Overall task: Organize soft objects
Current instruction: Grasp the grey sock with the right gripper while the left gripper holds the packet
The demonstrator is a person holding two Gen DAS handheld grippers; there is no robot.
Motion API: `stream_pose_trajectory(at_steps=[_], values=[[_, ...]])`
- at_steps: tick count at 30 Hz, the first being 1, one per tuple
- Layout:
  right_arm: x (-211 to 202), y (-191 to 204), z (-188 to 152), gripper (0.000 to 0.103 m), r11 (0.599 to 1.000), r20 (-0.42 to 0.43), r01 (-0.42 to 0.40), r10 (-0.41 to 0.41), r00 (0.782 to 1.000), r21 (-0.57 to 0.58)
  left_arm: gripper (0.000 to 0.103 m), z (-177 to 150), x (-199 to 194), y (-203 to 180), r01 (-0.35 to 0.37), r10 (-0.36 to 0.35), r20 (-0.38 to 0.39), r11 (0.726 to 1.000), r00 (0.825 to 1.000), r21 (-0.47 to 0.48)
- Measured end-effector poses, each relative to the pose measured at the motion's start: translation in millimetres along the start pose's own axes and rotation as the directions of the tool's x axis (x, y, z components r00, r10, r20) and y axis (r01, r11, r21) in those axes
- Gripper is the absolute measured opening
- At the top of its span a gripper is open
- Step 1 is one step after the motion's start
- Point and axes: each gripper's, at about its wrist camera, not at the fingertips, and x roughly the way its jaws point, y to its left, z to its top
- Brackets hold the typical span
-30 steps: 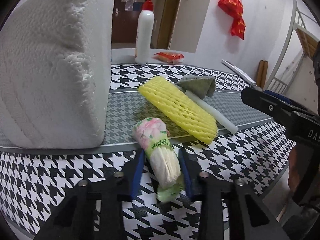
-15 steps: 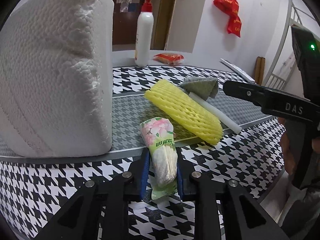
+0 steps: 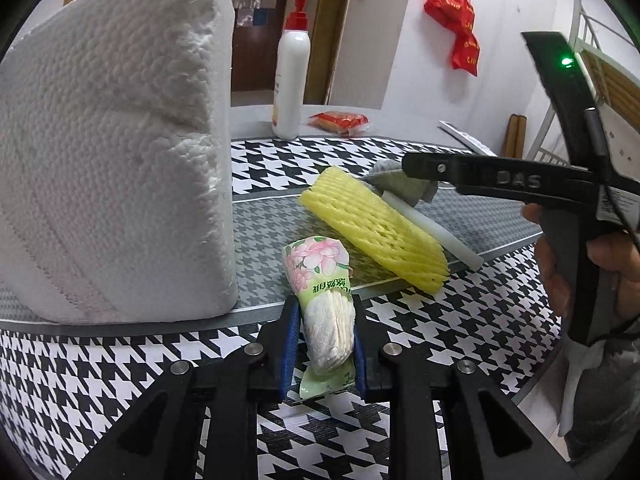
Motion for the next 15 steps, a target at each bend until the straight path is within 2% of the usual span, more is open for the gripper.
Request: stream_pose_trajectory(at_steps=[2, 10, 13, 15], values=[[6.4, -0.8, 0.9, 0.082, 1.000, -0.019, -0.007, 0.007, 1.000, -0.003, 0.025, -0.5, -1.8, 1.6, 0.000, 0.000, 0.004, 1.000, 1.000, -0.003], [21.3, -3.2, -0.9, 0.066, 0.999, -0.063, -0.032, 0.033, 0.997, 0.011, 0.025, -3.7, -5.8, 2.4, 0.006, -0.006, 0.006, 1.000, 1.000, -0.006], [24.6, -3.6, -1.0, 0.049, 1.000, -0.071, -0.015, 0.016, 0.997, 0.010, 0.025, -4.5, -8.0, 1.7, 0.007, -0.007, 0.009, 1.000, 1.000, -0.005], [31.0, -6.2, -1.4, 0.038, 0.998, -0.092, -0.046, 0.049, 0.995, 0.032, 0.025, -4.6, -8.5, 0.8, 0.006, -0.006, 0.011, 1.000, 1.000, -0.002]])
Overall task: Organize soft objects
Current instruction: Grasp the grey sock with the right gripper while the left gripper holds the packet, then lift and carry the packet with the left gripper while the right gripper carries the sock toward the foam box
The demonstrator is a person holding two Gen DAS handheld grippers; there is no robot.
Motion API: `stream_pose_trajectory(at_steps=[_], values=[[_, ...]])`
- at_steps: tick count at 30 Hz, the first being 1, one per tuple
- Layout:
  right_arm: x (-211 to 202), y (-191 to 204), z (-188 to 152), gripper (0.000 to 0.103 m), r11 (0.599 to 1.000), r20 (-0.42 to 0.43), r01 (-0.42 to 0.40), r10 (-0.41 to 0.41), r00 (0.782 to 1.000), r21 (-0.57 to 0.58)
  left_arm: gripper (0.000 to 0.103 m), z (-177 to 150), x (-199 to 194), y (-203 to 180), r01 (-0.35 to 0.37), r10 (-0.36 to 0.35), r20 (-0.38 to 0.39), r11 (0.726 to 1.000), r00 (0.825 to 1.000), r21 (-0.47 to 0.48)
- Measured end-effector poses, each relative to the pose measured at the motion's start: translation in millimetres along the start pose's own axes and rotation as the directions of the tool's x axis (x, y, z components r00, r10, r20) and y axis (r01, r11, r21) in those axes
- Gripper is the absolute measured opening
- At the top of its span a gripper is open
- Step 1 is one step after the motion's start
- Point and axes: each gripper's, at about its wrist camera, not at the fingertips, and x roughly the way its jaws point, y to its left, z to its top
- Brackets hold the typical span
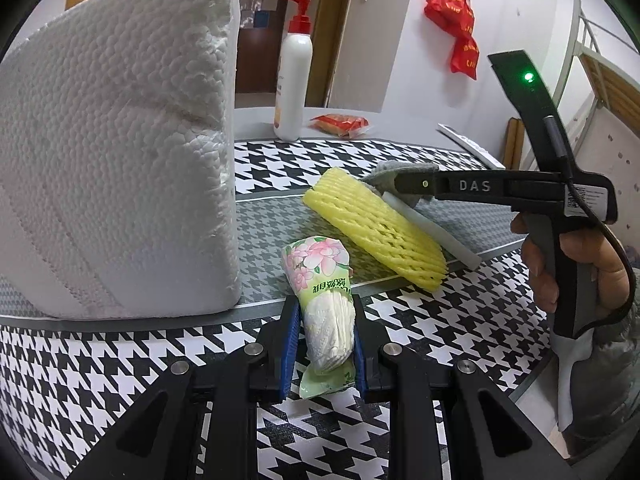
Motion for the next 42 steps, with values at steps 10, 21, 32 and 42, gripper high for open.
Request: stream_pose_trajectory(at_steps=[10, 21, 32, 42], values=[[-20.1, -7.3, -0.5, 0.012, 0.999, 0.052, -0.021, 0.020, 0.998, 0.025, 0.025, -0.8, -8.4, 0.1, 0.000, 0.000, 0.013, 1.000, 1.000, -0.003], [-76.3, -8.1, -2.0, 0.012, 0.999, 0.176, 0.007, -0.013, 0.984, 0.034, 0.025, -3.3, -25.0, -1.3, -0.011, 0.011, 0.037, 1.000, 0.999, -0.001], [-107.9, -1.4, -13.5, 0.012, 0.999, 0.225, 0.018, -0.024, 0.974, 0.030, 0.025, -7.1, -40.4, -6.0, -0.008, 0.006, 0.069, 1.000, 0.998, 0.017], [-121.0, 5.9, -24.1, 0.012, 1.000, 0.248, 0.015, -0.019, 0.969, 0.020, 0.025, -10.9, -53.3, -10.3, -0.015, 0.013, 0.099, 1.000, 0.995, 0.027]])
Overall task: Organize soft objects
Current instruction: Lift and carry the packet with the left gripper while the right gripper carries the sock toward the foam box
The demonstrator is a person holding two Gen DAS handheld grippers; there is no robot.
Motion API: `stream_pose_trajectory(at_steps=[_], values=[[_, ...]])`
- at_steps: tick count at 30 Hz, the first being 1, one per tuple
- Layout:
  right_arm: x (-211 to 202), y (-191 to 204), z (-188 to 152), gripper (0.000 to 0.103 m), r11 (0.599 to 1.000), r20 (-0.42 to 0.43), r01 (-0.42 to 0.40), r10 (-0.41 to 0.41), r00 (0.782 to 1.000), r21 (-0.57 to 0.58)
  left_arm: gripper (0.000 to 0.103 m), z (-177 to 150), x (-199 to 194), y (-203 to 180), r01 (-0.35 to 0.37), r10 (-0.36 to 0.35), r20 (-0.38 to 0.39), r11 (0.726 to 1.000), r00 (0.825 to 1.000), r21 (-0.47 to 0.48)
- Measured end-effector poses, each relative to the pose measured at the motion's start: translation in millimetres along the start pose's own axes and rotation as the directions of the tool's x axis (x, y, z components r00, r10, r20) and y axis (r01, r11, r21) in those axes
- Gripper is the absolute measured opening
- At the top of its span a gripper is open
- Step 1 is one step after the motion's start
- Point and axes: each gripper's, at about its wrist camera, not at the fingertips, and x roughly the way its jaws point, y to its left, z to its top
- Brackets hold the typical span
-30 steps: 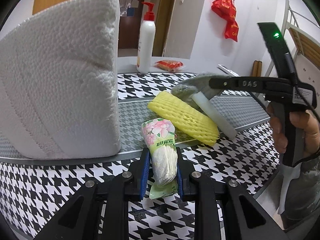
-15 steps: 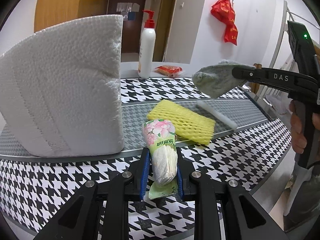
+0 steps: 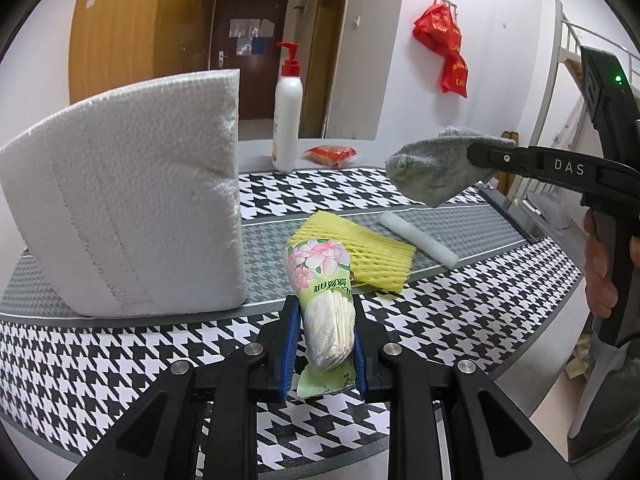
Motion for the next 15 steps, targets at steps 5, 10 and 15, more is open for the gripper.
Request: stream_pose_trajectory(at_steps=[5, 10, 15], values=[[-6.2, 1.9, -1.2, 0.012, 1.000, 0.009, 0.002, -0.002, 1.000, -0.005, 0.025, -0.5, -6.6, 0.4, -0.006, 0.006, 0.015, 1.000, 1.000, 0.003], [-12.8, 2.5, -1.8, 0.012, 1.000, 0.023, -0.002, 0.002, 1.000, -0.004, 0.025, -0.4, -13.8, -0.1, -0.014, 0.014, 0.031, 1.000, 0.999, 0.006], [-18.8, 2.5, -3.1, 0.012, 1.000, 0.037, -0.009, 0.009, 0.999, 0.001, 0.025, 3.1, -21.0, 0.1, -0.024, 0.024, 0.053, 1.000, 0.998, 0.004]])
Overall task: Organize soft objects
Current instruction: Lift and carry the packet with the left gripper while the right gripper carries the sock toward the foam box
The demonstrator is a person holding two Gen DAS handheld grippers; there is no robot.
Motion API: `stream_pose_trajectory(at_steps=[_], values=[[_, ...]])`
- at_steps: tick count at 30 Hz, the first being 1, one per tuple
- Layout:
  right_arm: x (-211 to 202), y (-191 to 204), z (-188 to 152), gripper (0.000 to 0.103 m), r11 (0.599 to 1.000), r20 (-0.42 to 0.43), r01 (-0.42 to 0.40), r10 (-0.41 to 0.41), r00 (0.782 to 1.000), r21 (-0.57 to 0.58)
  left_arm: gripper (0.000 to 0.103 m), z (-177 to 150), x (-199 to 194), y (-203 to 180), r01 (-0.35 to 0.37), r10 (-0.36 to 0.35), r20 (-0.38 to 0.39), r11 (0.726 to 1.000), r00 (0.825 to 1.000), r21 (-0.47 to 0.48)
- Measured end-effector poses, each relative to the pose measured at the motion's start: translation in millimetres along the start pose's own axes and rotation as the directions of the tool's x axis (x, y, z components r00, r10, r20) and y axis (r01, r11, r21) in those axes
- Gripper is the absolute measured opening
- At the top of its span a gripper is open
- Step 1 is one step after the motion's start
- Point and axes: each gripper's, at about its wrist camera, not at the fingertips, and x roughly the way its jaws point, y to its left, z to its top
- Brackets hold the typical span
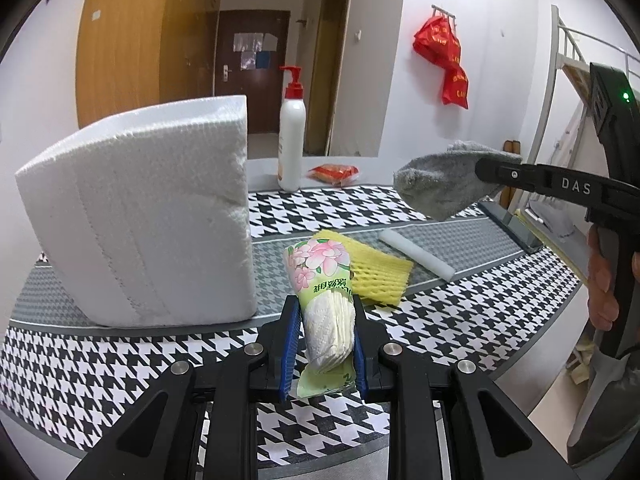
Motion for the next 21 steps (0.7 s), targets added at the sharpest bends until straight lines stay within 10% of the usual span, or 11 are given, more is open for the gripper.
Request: stream_pose_trajectory(at_steps=[21], values=[[-26.9, 11.7, -2.4, 0.012, 1.000, 0.059, -0.016, 0.017, 0.998, -0.018, 0.025, 11.6, -24.3, -6.7, -0.019, 0.018, 0.080, 1.000, 0.997, 0.013]])
